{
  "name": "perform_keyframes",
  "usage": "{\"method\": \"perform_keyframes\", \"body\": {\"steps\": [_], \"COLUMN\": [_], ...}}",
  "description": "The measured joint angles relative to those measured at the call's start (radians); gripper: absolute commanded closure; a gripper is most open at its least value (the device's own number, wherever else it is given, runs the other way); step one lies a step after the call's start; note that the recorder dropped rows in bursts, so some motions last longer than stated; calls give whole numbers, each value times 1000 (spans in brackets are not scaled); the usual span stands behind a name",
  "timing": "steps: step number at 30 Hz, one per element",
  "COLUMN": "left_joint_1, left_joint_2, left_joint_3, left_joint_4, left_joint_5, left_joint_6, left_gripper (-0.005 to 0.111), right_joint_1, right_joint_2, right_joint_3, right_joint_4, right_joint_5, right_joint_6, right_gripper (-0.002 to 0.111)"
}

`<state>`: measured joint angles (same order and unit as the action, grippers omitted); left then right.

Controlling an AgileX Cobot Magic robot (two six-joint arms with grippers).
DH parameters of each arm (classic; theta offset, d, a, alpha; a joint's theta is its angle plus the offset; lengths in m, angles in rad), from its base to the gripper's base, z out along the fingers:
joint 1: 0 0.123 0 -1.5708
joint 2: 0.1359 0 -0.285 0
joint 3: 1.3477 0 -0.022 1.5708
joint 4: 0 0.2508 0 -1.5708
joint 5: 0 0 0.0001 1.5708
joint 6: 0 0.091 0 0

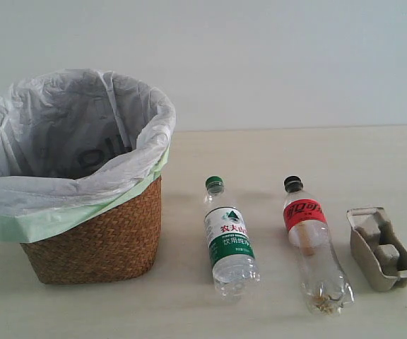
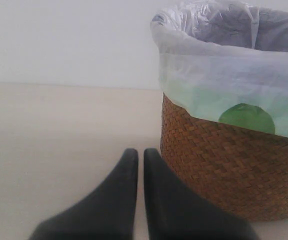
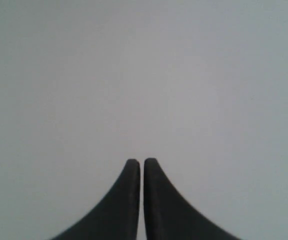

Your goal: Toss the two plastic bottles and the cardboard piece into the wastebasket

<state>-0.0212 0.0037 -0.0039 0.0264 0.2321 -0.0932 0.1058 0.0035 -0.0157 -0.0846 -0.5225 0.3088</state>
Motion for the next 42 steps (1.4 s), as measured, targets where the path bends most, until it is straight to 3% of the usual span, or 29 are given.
{"method": "perform_keyframes", "body": {"steps": [4, 7, 9, 14, 17, 24, 31, 42], "left_joint_1": [0, 0, 0, 0, 0, 0, 0, 0], "left_joint_2": [0, 0, 0, 0, 0, 0, 0, 0], "left_joint_3": [0, 0, 0, 0, 0, 0, 0, 0], "left_joint_4": [0, 0, 0, 0, 0, 0, 0, 0], "left_joint_5": [0, 0, 0, 0, 0, 0, 0, 0], "left_joint_6": [0, 0, 0, 0, 0, 0, 0, 0], "left_gripper": [103, 103, 103, 103, 103, 103, 103, 103], "right_joint_1": [0, 0, 0, 0, 0, 0, 0, 0], "right_joint_2": [8, 78, 145, 340, 494, 866, 1235, 1659], "right_joint_3": [-140, -293, -390, -598, -716, -888, -899, -915], "right_joint_4": [-4, -39, -51, -64, -66, -66, -28, 54], "right_joint_5": [179, 328, 422, 631, 776, 1175, 1329, 1178], "right_joint_6": [40, 17, 9, -20, -45, -98, -117, -212], "right_gripper": [108, 98, 82, 26, 13, 12, 12, 12]}}
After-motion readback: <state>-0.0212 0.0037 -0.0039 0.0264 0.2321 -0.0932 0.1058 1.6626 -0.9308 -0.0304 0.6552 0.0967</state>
